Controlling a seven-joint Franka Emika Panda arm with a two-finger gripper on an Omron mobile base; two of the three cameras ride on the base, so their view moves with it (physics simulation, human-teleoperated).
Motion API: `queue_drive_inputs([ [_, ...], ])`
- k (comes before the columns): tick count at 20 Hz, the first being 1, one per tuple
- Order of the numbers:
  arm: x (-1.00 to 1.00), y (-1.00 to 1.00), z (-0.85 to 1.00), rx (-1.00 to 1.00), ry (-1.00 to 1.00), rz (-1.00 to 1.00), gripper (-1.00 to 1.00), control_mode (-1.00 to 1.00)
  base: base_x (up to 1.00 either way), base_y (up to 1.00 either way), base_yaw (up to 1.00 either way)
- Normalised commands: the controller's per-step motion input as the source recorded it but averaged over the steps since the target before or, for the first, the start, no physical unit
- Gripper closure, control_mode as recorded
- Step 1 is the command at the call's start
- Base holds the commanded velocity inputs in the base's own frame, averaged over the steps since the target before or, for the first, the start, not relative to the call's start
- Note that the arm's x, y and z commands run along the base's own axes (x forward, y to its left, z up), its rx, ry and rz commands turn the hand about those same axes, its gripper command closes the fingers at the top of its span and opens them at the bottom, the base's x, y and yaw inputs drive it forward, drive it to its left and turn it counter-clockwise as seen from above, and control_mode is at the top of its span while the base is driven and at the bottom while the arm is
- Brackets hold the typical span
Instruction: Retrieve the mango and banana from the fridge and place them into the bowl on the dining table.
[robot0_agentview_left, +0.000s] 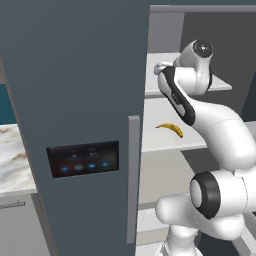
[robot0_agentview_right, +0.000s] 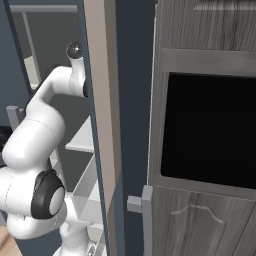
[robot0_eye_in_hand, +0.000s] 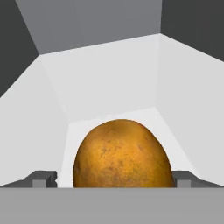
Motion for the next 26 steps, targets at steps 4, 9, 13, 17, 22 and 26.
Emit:
queue_drive_inputs([
  [4, 0.18, -0.12, -0.27, 0.00, 0.00, 0.00, -1.00, -1.00, 0.00, 0.00, 0.00],
  [9, 0.12, -0.06, -0.38, 0.00, 0.00, 0.00, -1.00, -1.00, 0.00, 0.00, 0.00],
  [13, 0.00, 0.00, -0.57, 0.00, 0.07, 0.00, 1.00, -1.00, 0.00, 0.00, 0.00],
  [17, 0.00, 0.03, -0.23, 0.00, 0.11, 0.00, 1.00, -1.00, 0.00, 0.00, 0.00],
  [22, -0.28, 0.04, 0.00, 0.00, 0.00, 0.02, 1.00, -1.00, 0.00, 0.00, 0.00],
  [26, -1.00, 0.45, -0.02, -0.02, -0.08, 0.10, 1.00, -1.00, 0.00, 0.00, 0.00],
])
